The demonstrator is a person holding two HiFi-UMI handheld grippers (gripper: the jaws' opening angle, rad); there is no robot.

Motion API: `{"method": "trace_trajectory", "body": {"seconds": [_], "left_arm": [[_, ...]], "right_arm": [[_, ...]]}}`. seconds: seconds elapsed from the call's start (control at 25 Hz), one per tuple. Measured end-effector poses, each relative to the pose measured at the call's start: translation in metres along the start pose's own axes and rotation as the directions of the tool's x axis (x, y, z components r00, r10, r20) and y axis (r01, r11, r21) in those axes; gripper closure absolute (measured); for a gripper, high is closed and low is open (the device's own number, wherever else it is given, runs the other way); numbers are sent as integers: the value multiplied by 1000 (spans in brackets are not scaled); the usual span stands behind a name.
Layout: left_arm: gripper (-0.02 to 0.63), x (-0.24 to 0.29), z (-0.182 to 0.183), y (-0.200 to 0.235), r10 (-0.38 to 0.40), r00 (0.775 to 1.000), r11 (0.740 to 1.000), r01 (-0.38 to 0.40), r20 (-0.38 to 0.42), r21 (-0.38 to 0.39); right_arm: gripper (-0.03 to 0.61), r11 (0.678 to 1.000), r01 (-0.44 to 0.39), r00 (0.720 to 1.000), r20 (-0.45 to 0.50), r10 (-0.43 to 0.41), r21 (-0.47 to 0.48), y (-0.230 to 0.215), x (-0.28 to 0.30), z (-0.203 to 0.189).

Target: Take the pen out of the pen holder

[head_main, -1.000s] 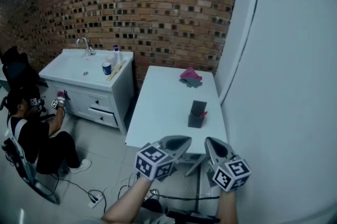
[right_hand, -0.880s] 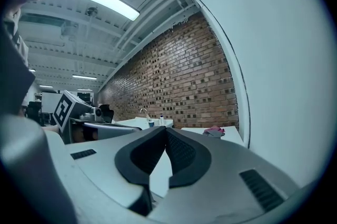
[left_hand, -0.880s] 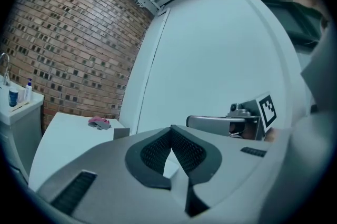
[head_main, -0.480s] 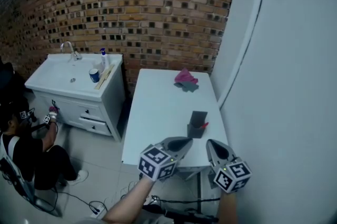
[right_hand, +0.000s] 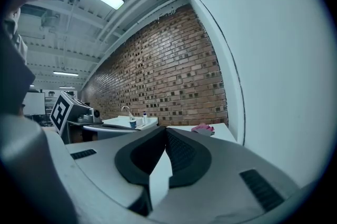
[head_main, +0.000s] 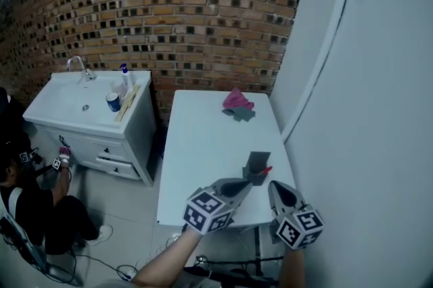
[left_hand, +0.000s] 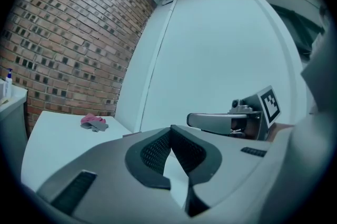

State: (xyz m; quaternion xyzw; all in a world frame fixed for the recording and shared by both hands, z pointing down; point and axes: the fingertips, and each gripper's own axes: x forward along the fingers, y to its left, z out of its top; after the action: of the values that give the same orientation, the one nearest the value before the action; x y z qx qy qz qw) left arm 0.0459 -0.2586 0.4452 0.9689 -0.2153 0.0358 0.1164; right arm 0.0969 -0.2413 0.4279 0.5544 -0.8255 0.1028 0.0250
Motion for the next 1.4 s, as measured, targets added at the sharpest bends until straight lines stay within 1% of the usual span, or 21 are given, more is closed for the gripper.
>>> {"method": "trace_trajectory", "body": {"seconds": [0.2,0.36,0.6,0.84,1.16,1.28,1.4], "left_arm": [[607,14,6,8,7,1000,1000,-7,-7,11],[607,25,14,10,27,1000,999,-27,-5,19],[607,37,22,14,87,996,996,-87,4,28],[607,39,29,15,126,992,991,-126,15,37],[607,41,32,15,148,989,987,-148,14,63],[607,43,30,16,150,989,987,-150,8,61],[607,47,28,15,147,989,988,-147,3,55]], "right_arm": [[575,1000,4,1000,-4,-4,-7,-12,8,5],[575,1000,-5,1000,1,5,-12,-23,11,13],[575,998,-52,999,5,52,-26,-37,16,21],[575,996,-83,996,14,84,-44,-43,15,26],[575,995,-91,995,31,93,-46,-49,15,31],[575,994,-99,994,35,101,-46,-50,16,29],[575,995,-90,995,29,92,-40,-52,13,29]]}}
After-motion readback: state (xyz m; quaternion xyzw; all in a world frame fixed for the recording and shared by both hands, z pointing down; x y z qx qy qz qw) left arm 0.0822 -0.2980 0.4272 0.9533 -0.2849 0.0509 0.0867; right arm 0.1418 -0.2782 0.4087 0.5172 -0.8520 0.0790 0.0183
